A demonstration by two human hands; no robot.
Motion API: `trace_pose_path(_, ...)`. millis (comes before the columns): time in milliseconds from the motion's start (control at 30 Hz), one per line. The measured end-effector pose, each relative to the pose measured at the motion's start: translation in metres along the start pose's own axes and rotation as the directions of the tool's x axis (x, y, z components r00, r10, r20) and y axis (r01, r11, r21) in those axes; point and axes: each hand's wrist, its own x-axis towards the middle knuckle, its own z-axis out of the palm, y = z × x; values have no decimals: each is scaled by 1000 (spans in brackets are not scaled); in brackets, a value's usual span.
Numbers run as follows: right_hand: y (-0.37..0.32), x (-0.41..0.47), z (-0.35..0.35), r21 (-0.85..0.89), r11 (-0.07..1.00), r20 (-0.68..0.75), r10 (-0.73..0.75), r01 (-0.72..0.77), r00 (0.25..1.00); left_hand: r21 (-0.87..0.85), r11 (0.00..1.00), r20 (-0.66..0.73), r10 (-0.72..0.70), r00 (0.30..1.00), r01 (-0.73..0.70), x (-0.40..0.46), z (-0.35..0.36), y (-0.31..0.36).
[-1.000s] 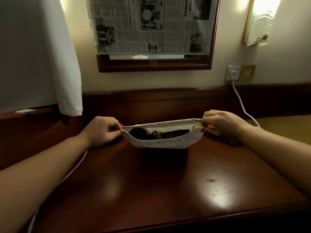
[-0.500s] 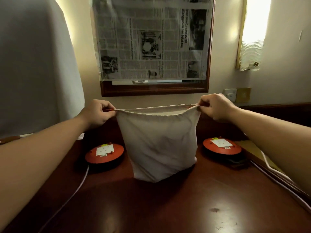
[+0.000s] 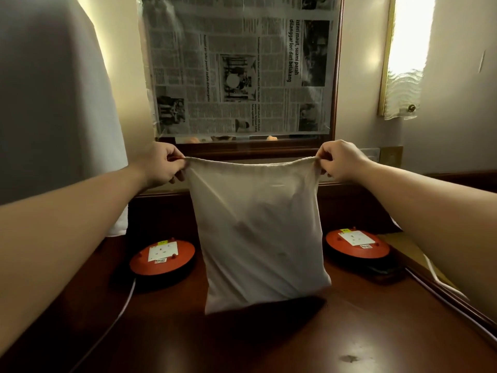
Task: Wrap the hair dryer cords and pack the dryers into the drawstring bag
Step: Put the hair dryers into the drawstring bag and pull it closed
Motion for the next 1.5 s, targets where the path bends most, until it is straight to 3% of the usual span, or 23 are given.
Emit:
trace_pose_path(133, 10, 7, 14, 9, 1000, 2, -13, 13, 1000, -66, 996, -7, -64, 998, 64, 10, 18, -12)
trace_pose_path(267, 20, 5, 28, 5, 1000, 5, -15, 15, 1000, 0, 999, -86, -34, 996, 34, 9, 35, -25)
trace_pose_path(467, 26, -29, 34, 66, 997, 16, -32, 31, 999, -27, 1000, -44, 4, 999, -5, -28, 42, -41)
trace_pose_path(533, 26, -47, 28, 106, 994, 65, -33, 26, 997, -78, 997, 0, -1, 1000, 1, -50, 37, -39)
trace_pose_path(633, 27, -88, 17, 147, 989, 189, -23, -5, 982, -316, 944, 225, -17, 974, 89, -91, 28, -40)
trace_pose_path(700, 26, -120, 12, 178, 983, 287, -4, -49, 958, -404, 902, 370, 8, 929, 153, -116, 25, -46)
trace_pose_path(767, 27, -150, 15, 191, 976, 428, 10, -101, 904, -314, 941, 505, 51, 862, 128, -137, 29, -50)
trace_pose_path(900, 35, -198, 40, 73, 990, 692, 36, -119, 721, -115, 989, 792, 34, 609, 94, -177, 56, -60)
trace_pose_path(1067, 36, -214, 57, 9, 990, 820, 72, -138, 569, -15, 998, 934, -5, 357, 54, -197, 79, -50)
trace_pose_path(1100, 34, -214, 58, 16, 986, 834, 80, -168, 547, -43, 994, 932, 2, 362, 105, -198, 82, -48)
trace_pose_path(1133, 31, -212, 59, 29, 980, 820, 90, -199, 565, -84, 985, 904, 13, 427, 148, -197, 86, -45)
trace_pose_path(1233, 9, -214, 78, 21, 981, 655, 133, -193, 744, -45, 998, 618, -2, 786, 38, -197, 109, -28)
trace_pose_path(1267, 0, -217, 89, -18, 990, 627, 123, -143, 769, 32, 998, 537, 20, 843, -44, -199, 122, -22)
trace_pose_path(1300, -8, -222, 104, -67, 994, 636, 110, -87, 763, 141, 978, 522, 56, 851, -151, -204, 137, -15)
trace_pose_path(1367, -18, -236, 137, -159, 987, 681, 98, 16, 726, 350, 867, 611, 76, 788, -354, -218, 167, -6)
trace_pose_path(1433, -19, -248, 162, -198, 979, 673, 96, 53, 733, 452, 771, 639, 71, 766, -449, -229, 191, -9)
trace_pose_path(1500, -13, -252, 178, -196, 979, 639, 90, 48, 764, 508, 714, 586, 123, 801, -481, -231, 204, -21)
